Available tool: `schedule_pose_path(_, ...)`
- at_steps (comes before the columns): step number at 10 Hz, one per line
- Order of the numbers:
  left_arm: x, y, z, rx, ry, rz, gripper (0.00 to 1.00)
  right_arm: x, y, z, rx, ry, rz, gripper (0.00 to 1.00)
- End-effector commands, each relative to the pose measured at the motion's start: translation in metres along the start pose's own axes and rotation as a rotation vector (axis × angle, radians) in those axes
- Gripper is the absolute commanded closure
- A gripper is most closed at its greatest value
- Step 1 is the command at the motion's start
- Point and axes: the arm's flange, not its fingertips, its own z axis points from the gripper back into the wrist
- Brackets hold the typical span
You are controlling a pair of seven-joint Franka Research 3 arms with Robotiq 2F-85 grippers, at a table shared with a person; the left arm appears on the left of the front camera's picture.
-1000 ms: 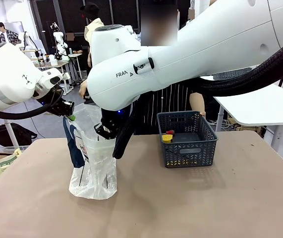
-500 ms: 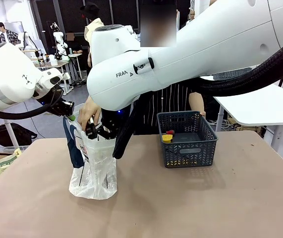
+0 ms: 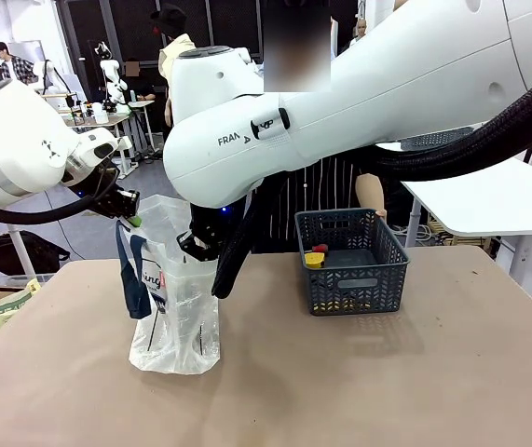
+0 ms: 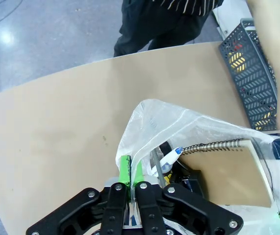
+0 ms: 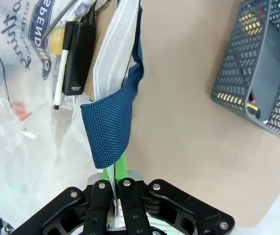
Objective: Transfer purchased items from the store into the shopping bag.
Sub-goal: Move the Reusable shopping bag to the right side of the table.
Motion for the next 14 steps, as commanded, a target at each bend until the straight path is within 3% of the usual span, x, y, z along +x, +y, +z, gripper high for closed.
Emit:
schedule_pose_path(1, -0.0022, 0.0016, 0.0037, -0.002, -0.006, 0.013, 1.0, 0.0001, 0.0002, 0.0011, 0.007, -0.005, 0.012, 1.0)
schedule_pose_path(14, -0.0022, 0.0016, 0.0037, -0.002, -0.006, 0.013, 1.0, 0.0001, 0.0002, 0.0011, 0.007, -0.005, 0.012, 1.0)
